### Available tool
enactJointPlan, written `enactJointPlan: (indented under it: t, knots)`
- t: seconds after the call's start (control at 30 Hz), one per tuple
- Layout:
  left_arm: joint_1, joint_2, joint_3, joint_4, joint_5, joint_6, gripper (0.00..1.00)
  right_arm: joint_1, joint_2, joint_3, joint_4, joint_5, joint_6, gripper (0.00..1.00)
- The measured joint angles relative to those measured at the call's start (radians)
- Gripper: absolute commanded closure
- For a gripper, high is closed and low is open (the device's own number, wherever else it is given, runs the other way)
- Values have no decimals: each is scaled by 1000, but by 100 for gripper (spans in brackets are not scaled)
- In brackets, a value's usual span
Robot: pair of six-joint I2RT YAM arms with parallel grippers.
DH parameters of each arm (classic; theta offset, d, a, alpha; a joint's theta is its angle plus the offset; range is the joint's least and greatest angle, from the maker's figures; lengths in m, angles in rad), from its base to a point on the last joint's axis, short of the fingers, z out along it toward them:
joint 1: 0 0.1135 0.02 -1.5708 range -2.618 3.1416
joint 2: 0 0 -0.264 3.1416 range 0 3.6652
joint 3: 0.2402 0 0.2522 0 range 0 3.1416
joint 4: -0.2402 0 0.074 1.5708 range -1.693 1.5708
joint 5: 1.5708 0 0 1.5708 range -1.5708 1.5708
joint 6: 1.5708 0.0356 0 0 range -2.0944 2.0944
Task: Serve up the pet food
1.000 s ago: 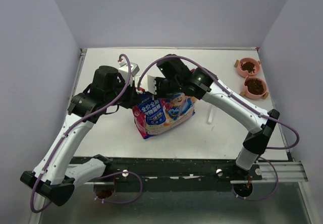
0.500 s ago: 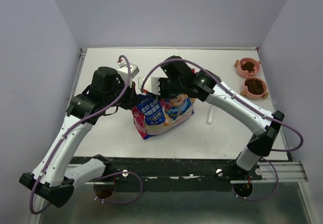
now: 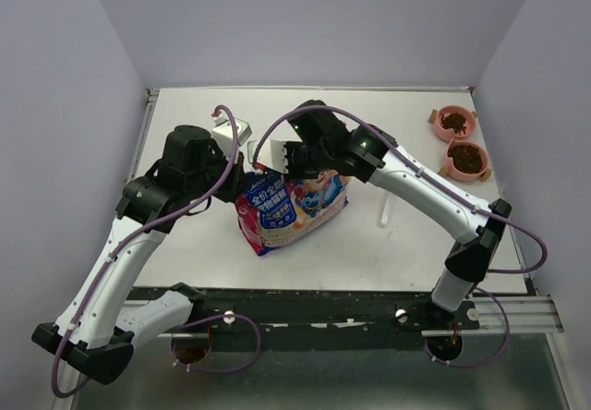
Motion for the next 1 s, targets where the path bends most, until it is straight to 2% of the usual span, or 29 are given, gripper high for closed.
enactJointPlan:
  t: [0.03,0.07,0.13,0.47,0.53,0.57,0.6,0.73,0.77,0.87,0.93,1.0]
  knots:
    - [0,-2,0,-2,-1,2,100,0,2,2,0,-4,2,82]
    - [0,-6,0,-5,-2,5,100,-1,2,2,2,-9,5,76]
    - [0,-11,0,-12,-3,8,100,-3,2,2,3,-9,8,72]
    - [-2,-21,0,-14,-8,10,100,-80,-14,-21,14,-18,2,70]
    - [-3,-21,0,-14,-8,10,100,-95,-19,-29,14,-19,-2,75]
    - [-4,-21,0,-14,-8,10,100,-101,-22,-31,14,-22,-3,89]
    - [-5,-22,0,-14,-8,10,100,-104,-23,-32,13,-26,-4,100]
    - [-6,-23,-1,-12,-5,12,100,-106,-23,-39,8,-42,-19,100]
    - [-6,-23,-2,-12,0,13,95,-109,-23,-39,6,-49,-21,100]
    - [-6,-23,-2,-12,11,13,64,-113,-23,-32,-2,-65,-20,100]
    - [-6,-26,-2,-7,25,10,52,-121,-23,-28,-17,-76,-18,100]
    - [-6,-35,-2,3,27,3,47,-128,-23,-23,-24,-90,-12,100]
